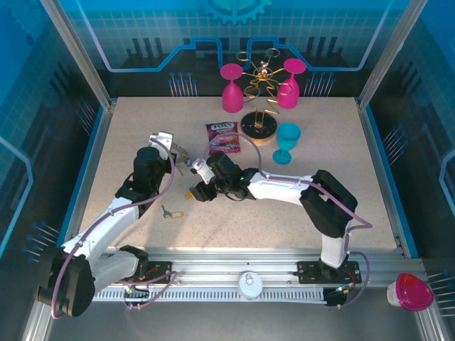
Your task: Put the keys on the keyring
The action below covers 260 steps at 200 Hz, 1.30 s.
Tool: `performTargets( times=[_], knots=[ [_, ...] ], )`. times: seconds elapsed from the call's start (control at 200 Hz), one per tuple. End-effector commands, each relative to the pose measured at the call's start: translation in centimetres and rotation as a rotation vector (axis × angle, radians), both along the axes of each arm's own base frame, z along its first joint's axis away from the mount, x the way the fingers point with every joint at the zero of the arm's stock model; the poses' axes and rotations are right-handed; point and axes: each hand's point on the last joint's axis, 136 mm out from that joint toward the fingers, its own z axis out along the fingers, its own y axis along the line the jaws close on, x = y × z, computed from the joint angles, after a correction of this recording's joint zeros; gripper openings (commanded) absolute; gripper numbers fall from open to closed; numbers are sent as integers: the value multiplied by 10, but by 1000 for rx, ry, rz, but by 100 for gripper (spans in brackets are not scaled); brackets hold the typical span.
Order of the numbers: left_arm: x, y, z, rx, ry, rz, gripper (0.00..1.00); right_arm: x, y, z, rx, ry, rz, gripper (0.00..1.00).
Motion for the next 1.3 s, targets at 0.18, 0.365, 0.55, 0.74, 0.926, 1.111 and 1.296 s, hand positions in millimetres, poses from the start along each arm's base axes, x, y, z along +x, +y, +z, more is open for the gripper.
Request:
performTargets(
  times=[0.18, 0.365, 0.55, 0.74, 0.926, 1.111, 1.296],
  knots=[
    [5, 12, 9, -55, -80, 74, 0, 23, 5, -46, -11, 172, -68, 37],
    [4, 10, 8, -59, -78, 63, 0, 32, 7, -62, 7, 212, -85, 37],
    [4, 10, 7, -54, -77, 56, 0, 33, 15, -71, 19, 238, -67, 37],
    [4, 7, 6, -55, -74, 42, 0, 38, 19, -78, 21, 240, -74, 36],
    [5, 5, 5, -52, -69, 31, 0, 41, 22, -82, 17, 237, -72, 33],
    [5, 4, 5, -49, -66, 23, 0, 42, 25, -85, 19, 238, -64, 20],
    [3, 2, 5, -45, -63, 3, 0, 42, 22, -75, 32, 208, -62, 0]
  ],
)
